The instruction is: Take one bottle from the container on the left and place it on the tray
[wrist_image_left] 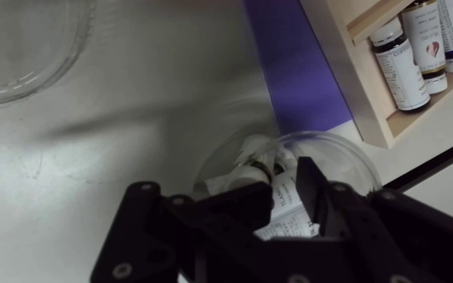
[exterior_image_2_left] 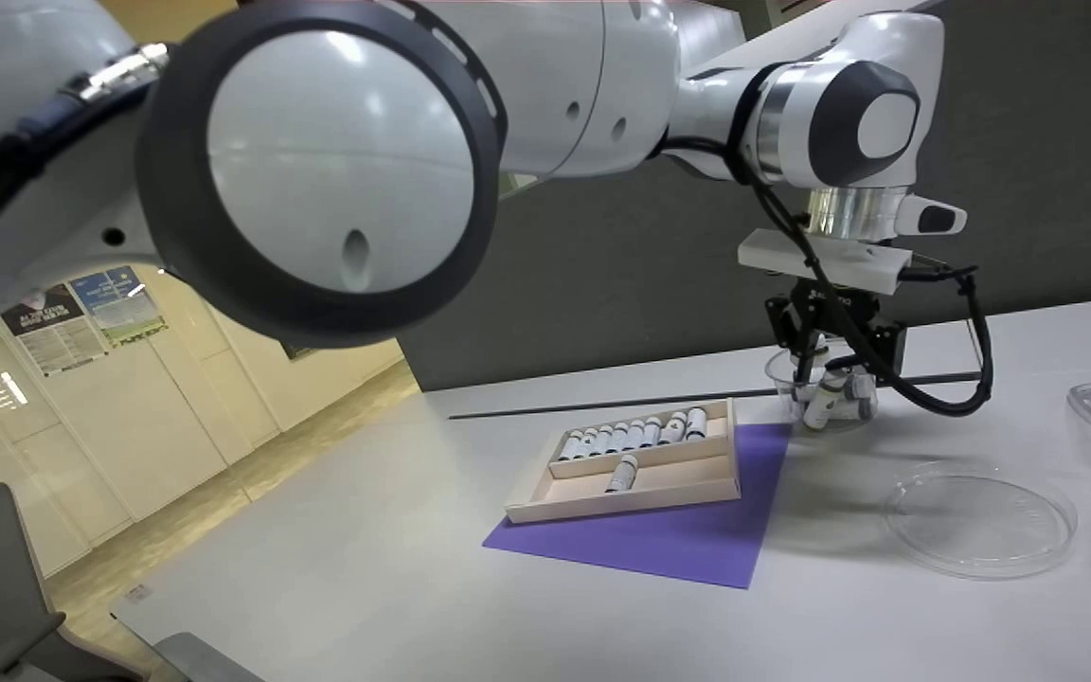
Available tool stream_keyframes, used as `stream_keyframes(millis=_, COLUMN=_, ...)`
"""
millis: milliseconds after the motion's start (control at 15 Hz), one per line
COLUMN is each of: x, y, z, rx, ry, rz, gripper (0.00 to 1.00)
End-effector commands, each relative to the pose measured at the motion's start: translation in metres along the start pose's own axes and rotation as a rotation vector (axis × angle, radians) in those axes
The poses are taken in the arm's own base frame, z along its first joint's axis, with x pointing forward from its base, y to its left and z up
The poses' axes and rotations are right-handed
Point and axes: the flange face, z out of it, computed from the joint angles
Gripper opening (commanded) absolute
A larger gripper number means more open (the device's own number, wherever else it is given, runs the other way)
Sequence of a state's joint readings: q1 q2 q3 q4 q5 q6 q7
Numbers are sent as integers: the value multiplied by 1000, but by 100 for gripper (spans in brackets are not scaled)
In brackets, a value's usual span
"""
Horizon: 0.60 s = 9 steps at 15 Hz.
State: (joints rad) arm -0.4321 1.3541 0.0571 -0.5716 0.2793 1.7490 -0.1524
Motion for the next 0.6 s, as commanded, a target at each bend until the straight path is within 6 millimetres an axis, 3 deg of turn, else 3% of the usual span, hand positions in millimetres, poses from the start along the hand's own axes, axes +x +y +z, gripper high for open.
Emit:
stream_keyframes(millis=0, x=3, y=-2, z=-7, rx=-13, ry=17, rz=19, gripper=55)
stream_keyframes(millis=400, x=8, y=-8, z=-11, rx=-37, ry=59, rz=-54, gripper=98)
stream_keyframes(millis=533, x=11, y=-11, z=-11, rx=-52, ry=80, rz=-128, gripper=100)
